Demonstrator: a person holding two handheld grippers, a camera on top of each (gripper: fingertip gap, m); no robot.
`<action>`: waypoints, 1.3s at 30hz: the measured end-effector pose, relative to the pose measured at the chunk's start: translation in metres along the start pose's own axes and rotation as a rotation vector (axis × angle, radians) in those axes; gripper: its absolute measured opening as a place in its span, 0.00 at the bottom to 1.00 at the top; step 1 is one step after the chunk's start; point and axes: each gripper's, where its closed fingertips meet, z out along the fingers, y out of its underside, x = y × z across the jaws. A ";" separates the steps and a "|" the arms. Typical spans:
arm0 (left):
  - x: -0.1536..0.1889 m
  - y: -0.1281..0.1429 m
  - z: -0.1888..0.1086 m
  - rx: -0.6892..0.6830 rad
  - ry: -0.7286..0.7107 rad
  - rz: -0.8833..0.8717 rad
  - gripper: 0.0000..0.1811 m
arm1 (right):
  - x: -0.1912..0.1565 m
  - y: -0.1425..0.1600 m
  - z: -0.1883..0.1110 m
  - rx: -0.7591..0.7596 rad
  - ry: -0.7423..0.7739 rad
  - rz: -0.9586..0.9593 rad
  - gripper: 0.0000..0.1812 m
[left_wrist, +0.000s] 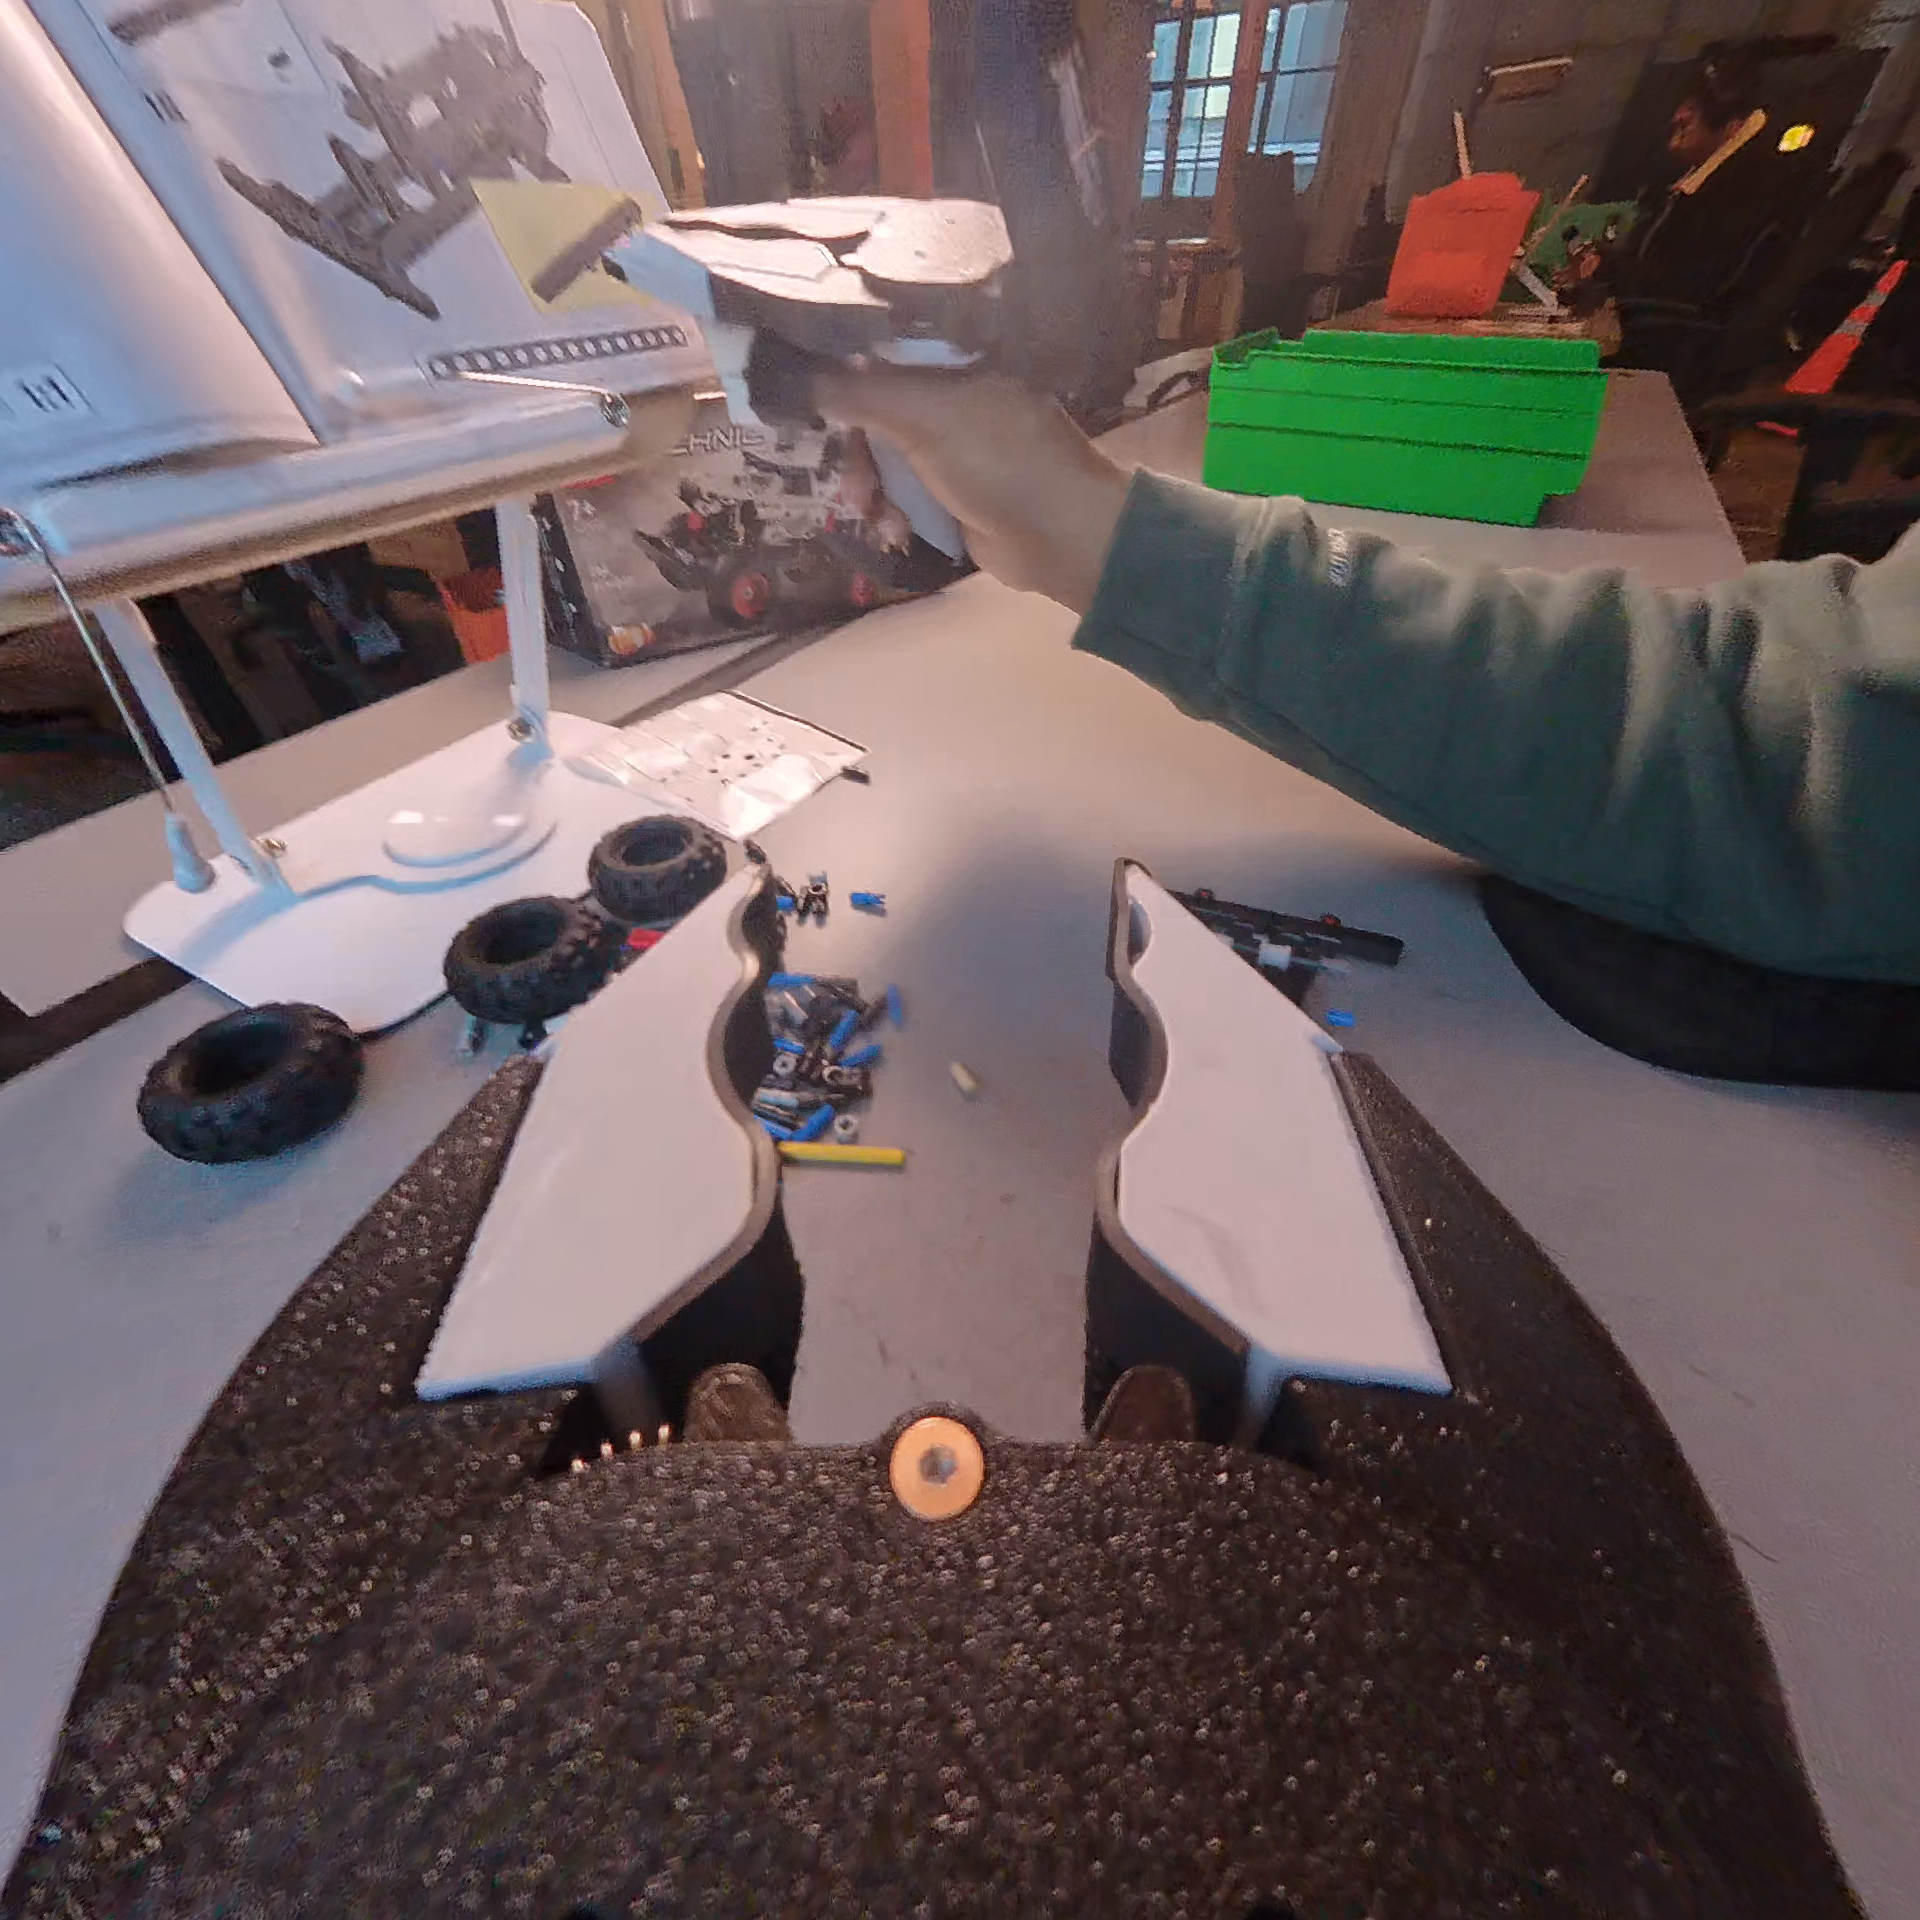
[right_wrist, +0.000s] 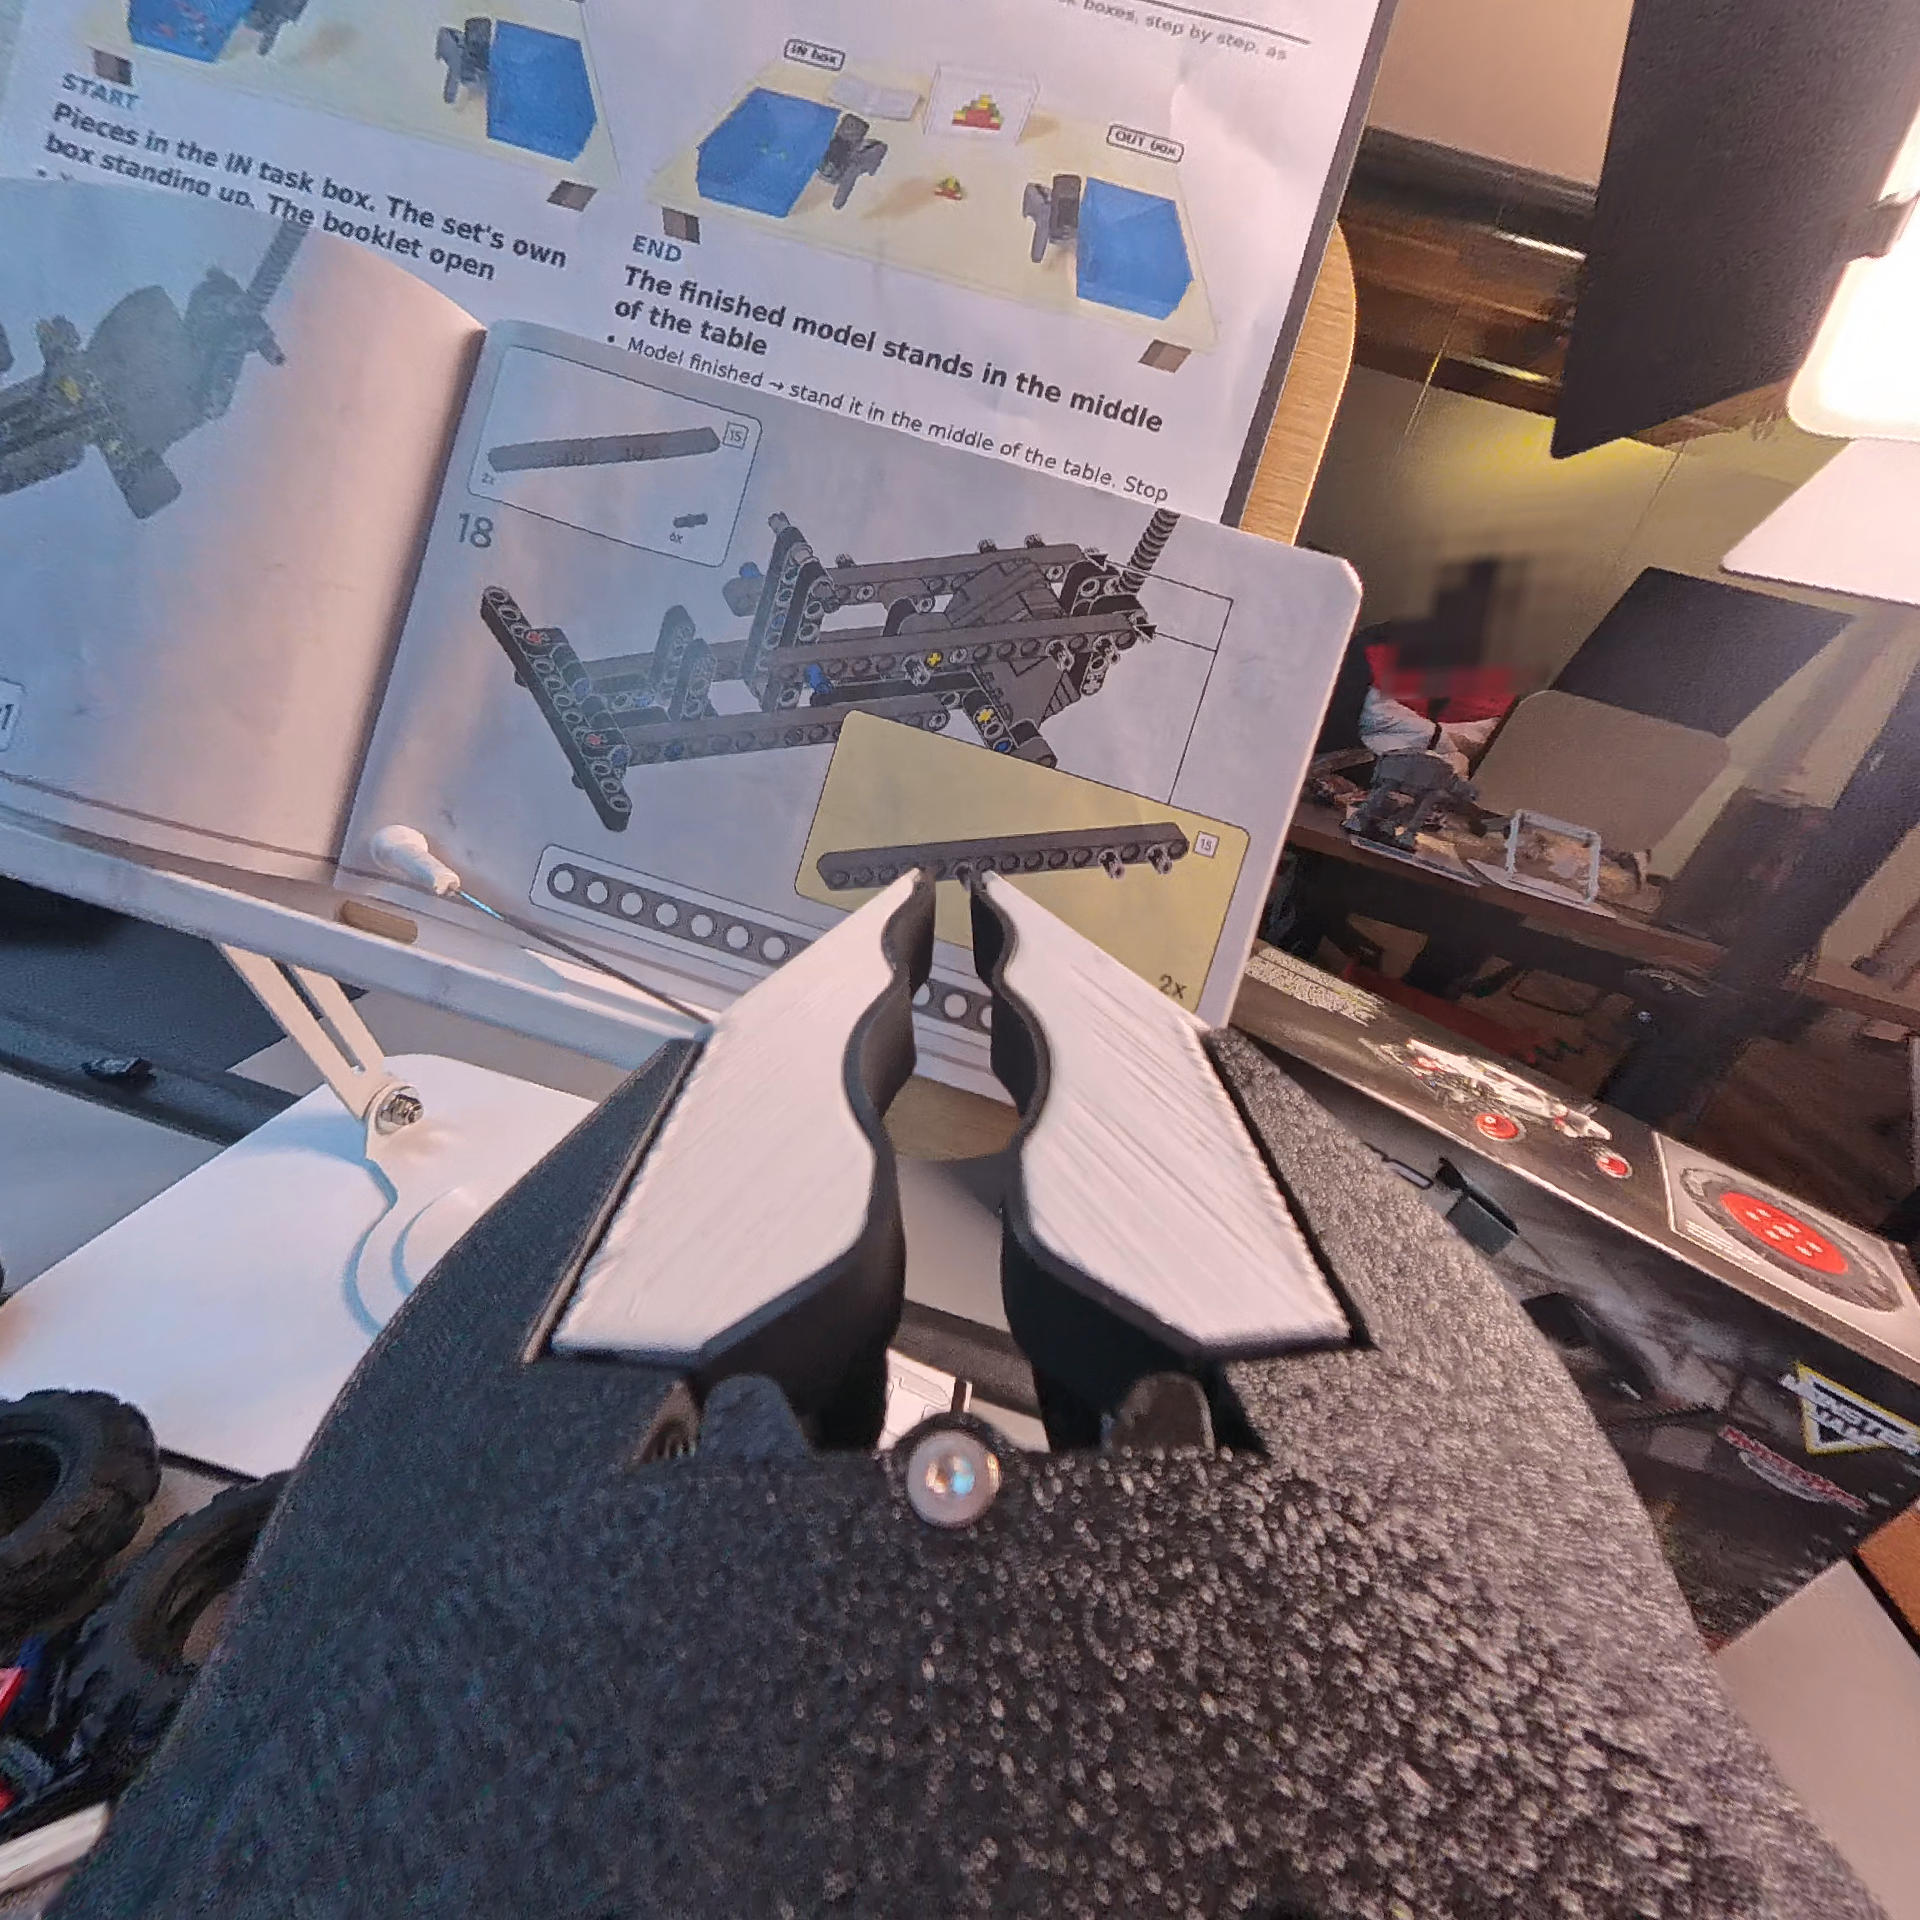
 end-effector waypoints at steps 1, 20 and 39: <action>0.004 0.004 -0.003 -0.004 0.007 -0.007 0.35 | -0.001 -0.003 0.004 0.005 0.011 -0.009 0.02; 0.007 0.018 -0.003 -0.005 0.050 0.005 0.44 | 0.001 -0.008 0.009 0.016 -0.009 0.000 0.07; 0.006 0.026 -0.001 -0.031 0.059 0.000 0.44 | 0.010 -0.056 0.047 0.036 -0.011 -0.132 0.06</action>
